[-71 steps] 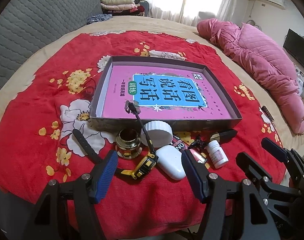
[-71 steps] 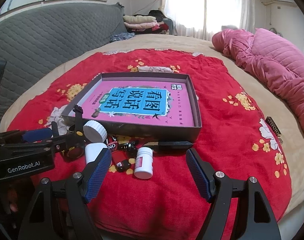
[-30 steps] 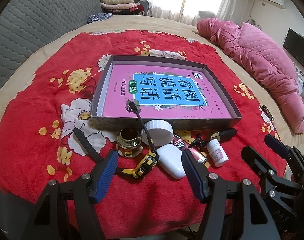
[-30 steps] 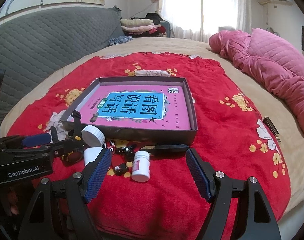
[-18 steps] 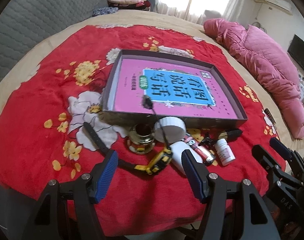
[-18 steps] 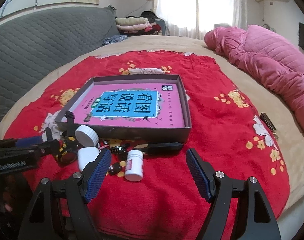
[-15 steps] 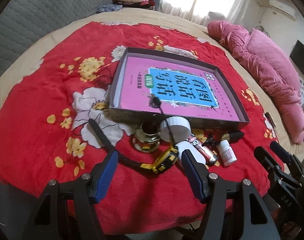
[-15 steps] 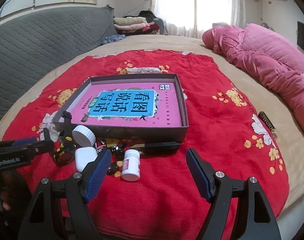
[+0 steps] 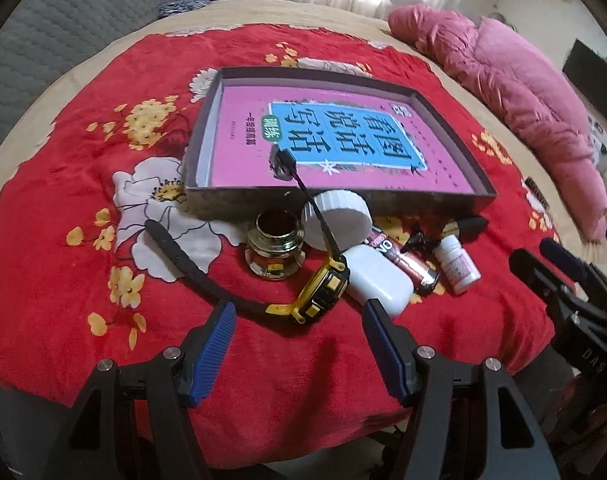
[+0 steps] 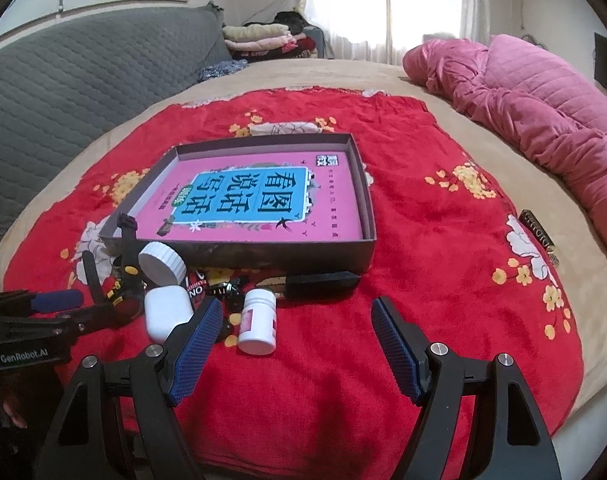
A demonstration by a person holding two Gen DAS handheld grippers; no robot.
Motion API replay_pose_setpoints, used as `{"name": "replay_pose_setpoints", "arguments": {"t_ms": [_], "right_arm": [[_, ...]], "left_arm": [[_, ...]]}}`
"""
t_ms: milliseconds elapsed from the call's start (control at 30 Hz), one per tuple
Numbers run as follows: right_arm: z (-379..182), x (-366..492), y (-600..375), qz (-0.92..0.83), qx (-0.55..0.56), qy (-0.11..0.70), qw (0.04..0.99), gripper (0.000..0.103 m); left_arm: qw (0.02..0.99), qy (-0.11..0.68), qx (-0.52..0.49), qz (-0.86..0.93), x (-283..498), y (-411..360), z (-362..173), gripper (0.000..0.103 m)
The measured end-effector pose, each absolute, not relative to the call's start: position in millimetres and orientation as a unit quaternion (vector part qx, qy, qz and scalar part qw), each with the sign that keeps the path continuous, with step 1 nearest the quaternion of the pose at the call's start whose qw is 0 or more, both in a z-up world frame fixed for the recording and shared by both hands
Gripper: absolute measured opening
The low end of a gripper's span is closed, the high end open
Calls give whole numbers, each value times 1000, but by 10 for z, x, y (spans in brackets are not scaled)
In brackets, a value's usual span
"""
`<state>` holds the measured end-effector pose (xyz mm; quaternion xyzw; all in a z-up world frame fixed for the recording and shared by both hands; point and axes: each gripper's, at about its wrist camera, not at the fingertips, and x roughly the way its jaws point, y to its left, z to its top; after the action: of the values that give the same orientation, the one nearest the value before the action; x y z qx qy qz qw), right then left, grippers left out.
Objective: Organize rigid objects
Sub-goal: 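Grasp the yellow tape measure with the left tool while the right tool grasps the white pill bottle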
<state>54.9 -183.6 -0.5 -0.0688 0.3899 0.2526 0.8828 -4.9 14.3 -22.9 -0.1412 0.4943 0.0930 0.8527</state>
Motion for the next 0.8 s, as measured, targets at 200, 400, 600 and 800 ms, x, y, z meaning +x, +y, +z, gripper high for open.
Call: {"name": "replay_pose_setpoints", "arguments": {"t_ms": [200, 400, 600, 800], "right_arm": [[-95, 607, -1841, 253, -61, 410, 874, 78], [-200, 654, -1806, 253, -64, 433, 863, 78], [-337, 696, -1717, 256, -79, 457, 848, 78], [-453, 751, -1622, 250, -97, 468, 842, 78]], "left_arm": [[856, 500, -94, 90, 30, 96, -274, 52], [855, 504, -97, 71, 54, 106, -330, 39], [857, 504, -93, 53, 88, 75, -361, 28], [856, 502, -118, 36, 130, 129, -394, 26]]}}
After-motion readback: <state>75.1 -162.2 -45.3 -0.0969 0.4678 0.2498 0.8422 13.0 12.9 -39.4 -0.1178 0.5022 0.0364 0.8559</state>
